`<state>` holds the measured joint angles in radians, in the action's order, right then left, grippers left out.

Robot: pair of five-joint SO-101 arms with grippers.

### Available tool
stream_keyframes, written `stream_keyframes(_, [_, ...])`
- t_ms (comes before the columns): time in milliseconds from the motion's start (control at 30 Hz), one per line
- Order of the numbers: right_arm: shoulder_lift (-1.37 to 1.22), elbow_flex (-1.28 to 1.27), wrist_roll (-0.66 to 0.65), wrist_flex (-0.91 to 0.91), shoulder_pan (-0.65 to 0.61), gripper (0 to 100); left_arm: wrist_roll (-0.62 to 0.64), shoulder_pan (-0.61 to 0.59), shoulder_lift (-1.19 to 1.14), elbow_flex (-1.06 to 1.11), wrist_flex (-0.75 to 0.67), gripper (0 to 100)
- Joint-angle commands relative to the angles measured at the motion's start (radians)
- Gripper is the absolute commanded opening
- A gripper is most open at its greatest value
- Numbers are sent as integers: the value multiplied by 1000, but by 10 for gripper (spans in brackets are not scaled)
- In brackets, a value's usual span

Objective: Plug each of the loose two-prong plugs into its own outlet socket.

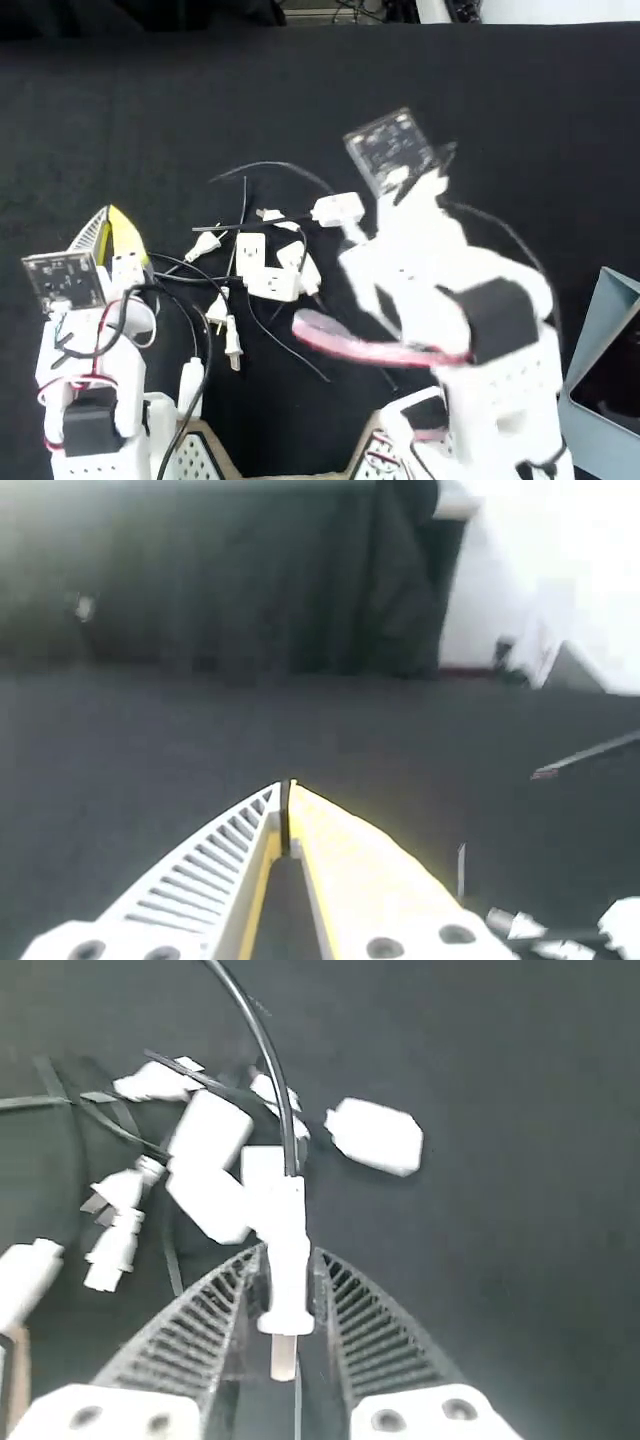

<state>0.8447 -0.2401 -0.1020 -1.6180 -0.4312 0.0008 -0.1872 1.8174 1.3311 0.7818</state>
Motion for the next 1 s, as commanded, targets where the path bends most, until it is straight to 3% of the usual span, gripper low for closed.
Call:
stream_keyframes(0, [68,-8,29,100,-114,11,6,97,0,-64,-57,29])
stream_keyframes(400, [286,-340,20,384,-336,11,8,325,3,-74,-112,29])
stream_keyframes(700, [331,-499,18,494,-387,11,6,524,3,-74,-152,29])
stream_keyframes(967, [329,-501,18,491,-384,11,-2,593,3,-74,-144,29])
